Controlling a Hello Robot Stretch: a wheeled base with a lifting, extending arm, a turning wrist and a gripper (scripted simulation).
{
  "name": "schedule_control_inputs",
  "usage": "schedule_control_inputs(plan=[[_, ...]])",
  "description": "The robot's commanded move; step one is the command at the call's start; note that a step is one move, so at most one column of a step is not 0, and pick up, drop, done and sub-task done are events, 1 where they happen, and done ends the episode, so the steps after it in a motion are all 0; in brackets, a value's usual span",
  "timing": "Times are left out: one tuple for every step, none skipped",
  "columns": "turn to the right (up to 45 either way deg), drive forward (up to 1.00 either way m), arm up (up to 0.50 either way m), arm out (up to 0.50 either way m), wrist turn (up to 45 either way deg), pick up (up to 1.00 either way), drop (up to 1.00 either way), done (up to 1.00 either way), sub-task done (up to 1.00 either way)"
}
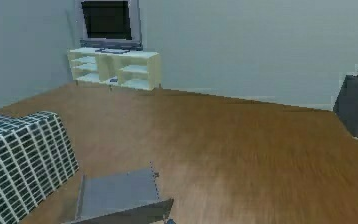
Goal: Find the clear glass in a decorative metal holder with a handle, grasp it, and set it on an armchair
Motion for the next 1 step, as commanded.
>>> schedule_control_inputs(plan=[[-45.0,0.0,0.0,0.0,0.0,0.0,0.0,0.0,0.0]])
